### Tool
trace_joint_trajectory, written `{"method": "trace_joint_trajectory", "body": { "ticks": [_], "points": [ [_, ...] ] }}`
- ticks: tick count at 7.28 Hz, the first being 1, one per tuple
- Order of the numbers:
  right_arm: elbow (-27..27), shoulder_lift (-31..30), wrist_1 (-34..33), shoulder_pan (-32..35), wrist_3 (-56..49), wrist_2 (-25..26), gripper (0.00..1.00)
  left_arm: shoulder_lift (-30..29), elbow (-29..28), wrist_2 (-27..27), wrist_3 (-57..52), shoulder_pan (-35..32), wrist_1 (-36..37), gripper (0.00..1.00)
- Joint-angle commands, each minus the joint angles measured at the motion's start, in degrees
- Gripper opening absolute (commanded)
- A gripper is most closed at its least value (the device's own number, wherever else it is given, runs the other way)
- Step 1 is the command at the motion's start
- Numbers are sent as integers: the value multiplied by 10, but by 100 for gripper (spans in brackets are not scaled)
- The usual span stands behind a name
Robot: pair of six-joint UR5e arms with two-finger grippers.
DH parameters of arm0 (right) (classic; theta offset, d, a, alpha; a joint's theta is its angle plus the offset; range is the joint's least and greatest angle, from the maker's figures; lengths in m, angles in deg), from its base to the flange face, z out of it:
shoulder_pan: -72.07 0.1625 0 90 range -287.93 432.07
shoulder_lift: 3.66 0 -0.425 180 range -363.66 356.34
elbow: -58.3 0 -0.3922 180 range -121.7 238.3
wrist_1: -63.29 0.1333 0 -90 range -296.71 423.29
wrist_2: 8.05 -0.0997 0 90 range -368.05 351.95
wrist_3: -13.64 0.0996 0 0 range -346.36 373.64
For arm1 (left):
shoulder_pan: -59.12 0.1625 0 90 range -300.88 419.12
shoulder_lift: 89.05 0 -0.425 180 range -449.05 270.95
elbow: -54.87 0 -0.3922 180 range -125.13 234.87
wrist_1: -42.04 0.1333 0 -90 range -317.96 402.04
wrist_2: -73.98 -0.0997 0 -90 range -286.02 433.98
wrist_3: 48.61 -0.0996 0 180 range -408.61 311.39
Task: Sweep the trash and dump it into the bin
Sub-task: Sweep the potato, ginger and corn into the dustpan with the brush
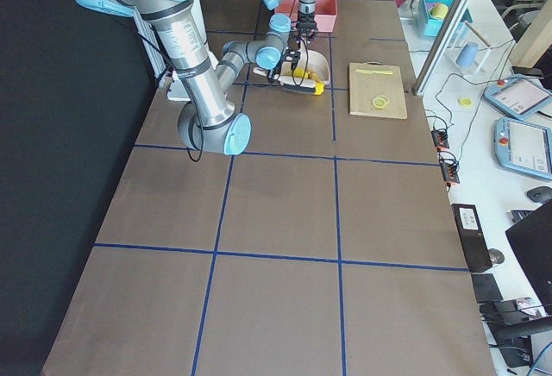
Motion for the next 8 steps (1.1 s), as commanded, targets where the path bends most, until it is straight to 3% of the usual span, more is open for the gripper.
{"method": "trace_joint_trajectory", "body": {
  "ticks": [1,8],
  "points": [
    [14,15,1,0,-6,0,0,0,2,0,6,0,0,0],
    [46,62,1,-8,-56,-1,0,0,5,0,14,0,0,0]
  ]
}}
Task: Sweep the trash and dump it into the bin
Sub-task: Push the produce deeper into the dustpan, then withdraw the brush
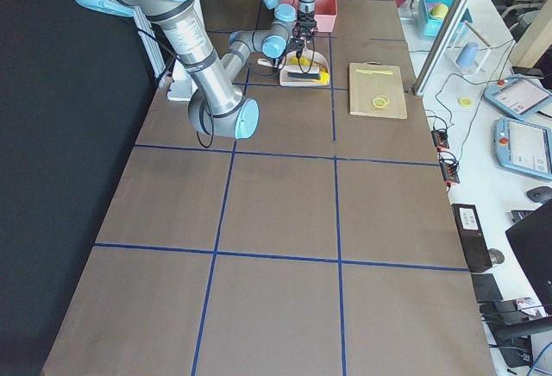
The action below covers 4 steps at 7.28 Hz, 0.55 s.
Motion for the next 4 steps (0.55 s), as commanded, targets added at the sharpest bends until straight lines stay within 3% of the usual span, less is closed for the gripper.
{"method": "trace_joint_trajectory", "body": {
  "ticks": [1,4],
  "points": [
    [-1,5,0,-5,-3,2,0,0,1,0,2,0,0,0],
    [-7,3,0,-7,-9,4,0,0,0,0,2,0,0,0]
  ]
}}
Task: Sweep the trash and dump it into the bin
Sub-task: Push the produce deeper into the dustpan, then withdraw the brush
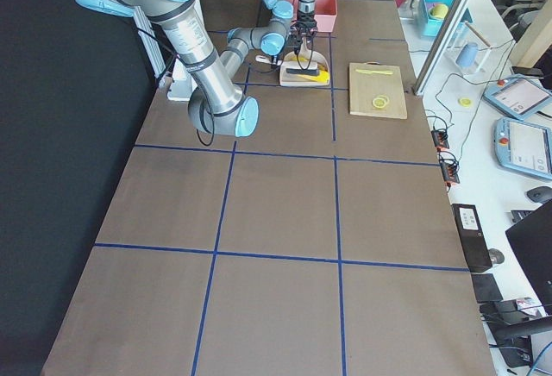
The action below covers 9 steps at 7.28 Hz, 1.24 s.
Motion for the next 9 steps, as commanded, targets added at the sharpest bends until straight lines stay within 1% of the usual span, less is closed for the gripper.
{"method": "trace_joint_trajectory", "body": {
  "ticks": [1,3,5,9],
  "points": [
    [-3,-2,-1,0,0,1,0,0,-1,0,0,0,-1,0],
    [-23,-9,-3,0,0,-1,0,0,-1,1,0,1,-1,0],
    [-24,-9,-3,0,0,-1,0,0,-2,0,0,1,-1,0],
    [-52,-17,-10,-1,2,-1,0,0,-2,1,13,3,-4,0]
  ]
}}
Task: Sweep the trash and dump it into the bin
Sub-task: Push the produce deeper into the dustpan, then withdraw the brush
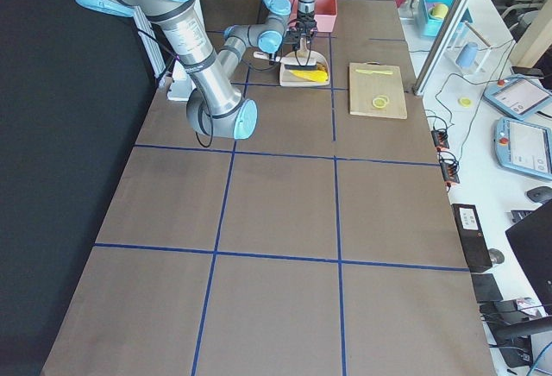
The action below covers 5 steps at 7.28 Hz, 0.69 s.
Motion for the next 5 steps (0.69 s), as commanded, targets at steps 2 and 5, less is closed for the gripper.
{"method": "trace_joint_trajectory", "body": {
  "ticks": [2,5],
  "points": [
    [-21,-4,-31,1,0,1,0,1,1,0,8,2,-3,0],
    [-64,-24,-105,14,-22,1,0,2,2,0,8,2,-7,0]
  ]
}}
